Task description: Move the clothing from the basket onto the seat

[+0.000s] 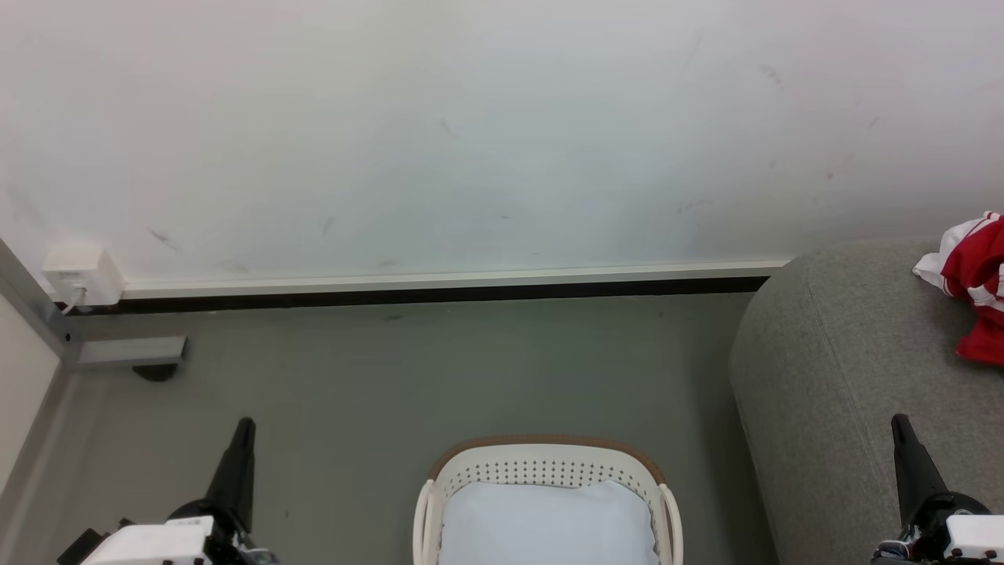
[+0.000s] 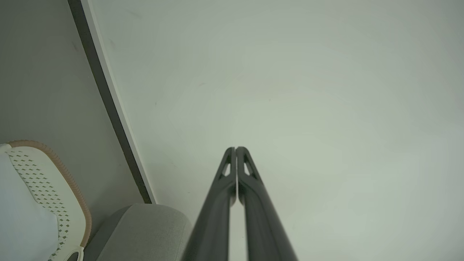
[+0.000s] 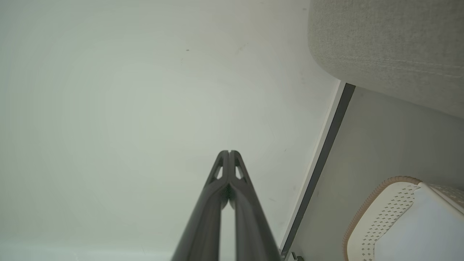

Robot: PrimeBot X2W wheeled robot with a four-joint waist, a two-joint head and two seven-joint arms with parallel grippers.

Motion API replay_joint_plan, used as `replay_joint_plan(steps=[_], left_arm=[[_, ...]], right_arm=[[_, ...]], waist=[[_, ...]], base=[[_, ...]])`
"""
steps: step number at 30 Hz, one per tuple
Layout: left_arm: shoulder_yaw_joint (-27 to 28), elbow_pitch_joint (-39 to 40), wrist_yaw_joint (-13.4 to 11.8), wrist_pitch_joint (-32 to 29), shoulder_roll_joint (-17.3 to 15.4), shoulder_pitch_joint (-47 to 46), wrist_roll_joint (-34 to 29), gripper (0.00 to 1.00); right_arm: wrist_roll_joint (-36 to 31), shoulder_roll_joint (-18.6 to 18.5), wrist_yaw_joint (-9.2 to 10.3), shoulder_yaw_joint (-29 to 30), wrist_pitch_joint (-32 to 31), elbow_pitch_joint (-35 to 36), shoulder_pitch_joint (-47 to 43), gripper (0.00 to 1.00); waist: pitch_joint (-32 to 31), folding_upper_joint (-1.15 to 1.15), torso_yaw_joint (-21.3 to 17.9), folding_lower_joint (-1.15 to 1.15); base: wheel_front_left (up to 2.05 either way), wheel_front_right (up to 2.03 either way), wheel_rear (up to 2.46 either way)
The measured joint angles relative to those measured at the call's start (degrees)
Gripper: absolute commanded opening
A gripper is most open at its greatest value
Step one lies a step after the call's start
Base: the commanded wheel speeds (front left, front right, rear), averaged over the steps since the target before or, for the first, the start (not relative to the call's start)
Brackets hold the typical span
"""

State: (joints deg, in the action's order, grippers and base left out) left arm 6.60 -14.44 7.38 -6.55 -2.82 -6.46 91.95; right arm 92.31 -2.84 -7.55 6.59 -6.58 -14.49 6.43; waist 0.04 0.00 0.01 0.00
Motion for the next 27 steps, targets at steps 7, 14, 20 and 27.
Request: replay_joint_plan(steps=[7,14,20,27], left_arm=[[0.0,0.01,0.0,0.0,0.0,0.0,0.0,0.0],[0.0,0.01,0.0,0.0,0.0,-0.01,0.0,0.0],[0.01,0.01,0.0,0.0,0.0,-0.01,0.0,0.0],[0.01,0.01,0.0,0.0,0.0,-0.01,0.0,0.0]], right_arm=[[0.0,0.0,0.0,0.0,0.0,0.0,0.0,0.0],[0.0,0.0,0.0,0.0,0.0,0.0,0.0,0.0],[0.0,0.0,0.0,0.01,0.0,0.0,0.0,0.0],[0.0,0.0,0.0,0.01,0.0,0.01,0.0,0.0]], waist=[[0.0,0.0,0.0,0.0],[0.0,0.0,0.0,0.0],[0.0,0.0,0.0,0.0],[0.0,0.0,-0.01,0.0]], base=[[0.0,0.0,0.0],[0.0,0.0,0.0],[0.0,0.0,0.0],[0.0,0.0,0.0]])
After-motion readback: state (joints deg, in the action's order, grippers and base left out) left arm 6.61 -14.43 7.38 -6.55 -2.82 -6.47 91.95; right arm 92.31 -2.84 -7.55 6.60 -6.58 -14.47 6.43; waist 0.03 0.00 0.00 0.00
